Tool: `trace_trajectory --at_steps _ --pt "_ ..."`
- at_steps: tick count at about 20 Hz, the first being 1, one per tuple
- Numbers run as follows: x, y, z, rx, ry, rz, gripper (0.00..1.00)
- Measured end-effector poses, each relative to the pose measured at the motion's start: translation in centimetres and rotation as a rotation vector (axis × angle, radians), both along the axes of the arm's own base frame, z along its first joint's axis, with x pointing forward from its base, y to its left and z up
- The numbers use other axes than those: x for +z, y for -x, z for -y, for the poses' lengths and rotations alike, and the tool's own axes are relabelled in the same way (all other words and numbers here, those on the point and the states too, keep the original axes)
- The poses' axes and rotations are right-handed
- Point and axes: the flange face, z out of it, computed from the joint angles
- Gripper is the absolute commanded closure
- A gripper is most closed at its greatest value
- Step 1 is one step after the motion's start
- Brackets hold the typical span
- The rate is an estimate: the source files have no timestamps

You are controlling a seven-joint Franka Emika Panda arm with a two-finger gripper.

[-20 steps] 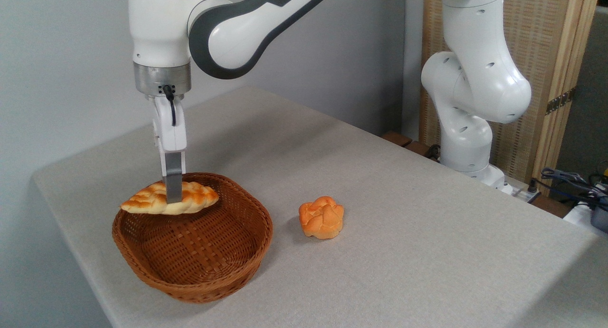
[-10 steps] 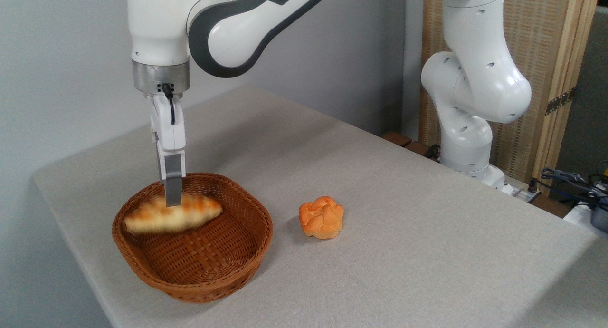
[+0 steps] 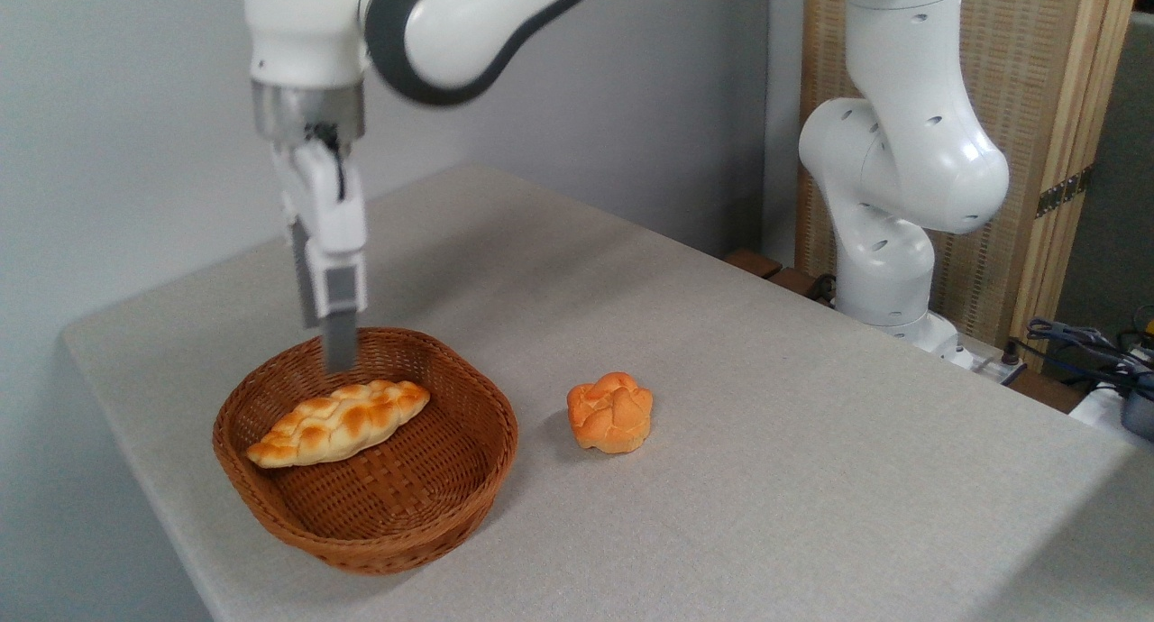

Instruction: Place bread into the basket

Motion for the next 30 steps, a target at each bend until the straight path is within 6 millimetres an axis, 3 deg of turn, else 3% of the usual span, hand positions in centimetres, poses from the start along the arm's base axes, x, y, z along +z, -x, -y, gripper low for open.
trace_trajectory --at_steps 3,6,10,14,20,30 --pt "4.1 3.4 -4.1 0.063 -0.046 -0.1 0.0" --pt "6.6 5.6 -7.9 0.086 -0.06 -0.162 0.0" --pt "8.9 6.3 -11.3 0.082 -0.029 -0.228 0.0" --pt "9.7 5.6 -13.6 0.128 0.011 -0.221 0.0" --pt "10.0 4.8 -14.0 0.135 0.024 -0.214 0.0" --pt "8.8 4.0 -13.1 0.119 0.02 -0.234 0.0"
